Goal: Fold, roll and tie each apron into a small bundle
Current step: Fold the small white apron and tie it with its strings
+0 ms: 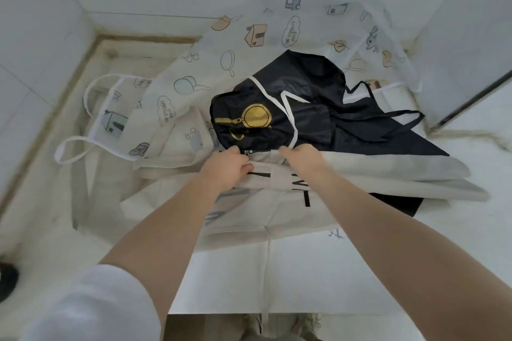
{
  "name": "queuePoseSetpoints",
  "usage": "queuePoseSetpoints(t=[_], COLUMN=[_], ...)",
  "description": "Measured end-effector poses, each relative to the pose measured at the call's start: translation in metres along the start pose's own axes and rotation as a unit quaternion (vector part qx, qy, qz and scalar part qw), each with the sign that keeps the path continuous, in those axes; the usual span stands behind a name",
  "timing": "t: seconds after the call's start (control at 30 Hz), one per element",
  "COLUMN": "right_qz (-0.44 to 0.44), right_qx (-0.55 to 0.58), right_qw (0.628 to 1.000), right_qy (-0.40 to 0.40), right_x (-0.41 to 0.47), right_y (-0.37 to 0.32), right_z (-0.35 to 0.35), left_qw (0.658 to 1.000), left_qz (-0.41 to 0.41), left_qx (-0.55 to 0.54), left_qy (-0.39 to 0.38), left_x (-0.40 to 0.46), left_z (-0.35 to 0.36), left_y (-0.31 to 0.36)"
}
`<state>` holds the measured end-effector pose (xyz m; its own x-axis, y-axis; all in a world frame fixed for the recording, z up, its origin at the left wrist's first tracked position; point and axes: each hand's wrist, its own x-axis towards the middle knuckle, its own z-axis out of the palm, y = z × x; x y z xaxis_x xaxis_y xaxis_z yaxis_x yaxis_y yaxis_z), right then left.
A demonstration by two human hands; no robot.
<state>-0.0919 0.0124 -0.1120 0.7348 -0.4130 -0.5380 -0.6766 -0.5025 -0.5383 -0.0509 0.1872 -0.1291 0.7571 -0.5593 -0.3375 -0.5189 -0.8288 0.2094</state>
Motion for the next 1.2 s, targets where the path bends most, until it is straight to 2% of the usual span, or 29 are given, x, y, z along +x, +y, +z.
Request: queuePoseSetpoints(t=[0.13, 0.23, 0.33, 0.4, 0.47, 0.53, 0.6, 0.63, 0.8, 0.93, 1.1, 1.17, 1.2], right_qz=[-0.009, -0.079, -0.154, -0.19, -0.224, -0.273, -0.302, -0.299, -0.286, -0.302, -0.276, -0.269, -0.258], right_qx=[0.038, -0.006, 0.045, 0.068, 0.061, -0.062, -0.267, -0.324, -0.355, -0.396, -0.507, -0.508, -0.493], right_qw=[0.999, 0.997, 0.987, 0.979, 0.969, 0.953, 0.911, 0.895, 0.887, 0.866, 0.811, 0.812, 0.825], right_qy=[-0.028, -0.017, 0.004, -0.021, -0.08, -0.118, -0.085, -0.069, -0.075, -0.052, 0.09, 0.104, 0.099], right_x=[0.007, 0.012, 0.009, 0.01, 0.008, 0.007, 0.009, 0.012, 0.015, 0.017, 0.011, 0.005, 0.003], right_y=[-0.024, -0.036, -0.045, -0.046, -0.041, -0.033, -0.025, -0.021, -0.016, -0.009, -0.017, -0.025, -0.026], right_z=[0.015, 0.02, 0.019, 0.019, 0.018, 0.013, 0.012, 0.012, 0.016, 0.022, 0.034, 0.039, 0.041], left_qw=[0.997, 0.994, 0.995, 0.995, 0.994, 0.991, 0.986, 0.987, 0.996, 0.996, 0.996, 0.994, 0.994], left_qz=[0.016, 0.028, 0.019, 0.005, -0.005, -0.018, -0.028, -0.024, -0.032, -0.039, -0.013, -0.036, -0.051], left_qx=[-0.05, -0.086, -0.09, -0.098, -0.11, -0.136, -0.16, -0.156, -0.069, -0.073, -0.046, -0.034, -0.024], left_qy=[0.049, 0.055, 0.038, 0.027, 0.009, -0.004, -0.02, -0.026, -0.047, -0.035, -0.08, -0.093, -0.091], left_x=[-0.003, -0.005, -0.002, 0.002, 0.005, 0.007, 0.009, 0.01, -0.003, -0.026, -0.044, -0.044, -0.043], left_z=[0.01, 0.009, -0.006, -0.014, -0.017, -0.018, -0.02, -0.022, -0.027, -0.025, -0.019, -0.021, -0.023], left_y=[-0.008, -0.011, -0.013, -0.016, -0.019, -0.022, -0.026, -0.028, -0.044, -0.066, -0.073, -0.071, -0.07])
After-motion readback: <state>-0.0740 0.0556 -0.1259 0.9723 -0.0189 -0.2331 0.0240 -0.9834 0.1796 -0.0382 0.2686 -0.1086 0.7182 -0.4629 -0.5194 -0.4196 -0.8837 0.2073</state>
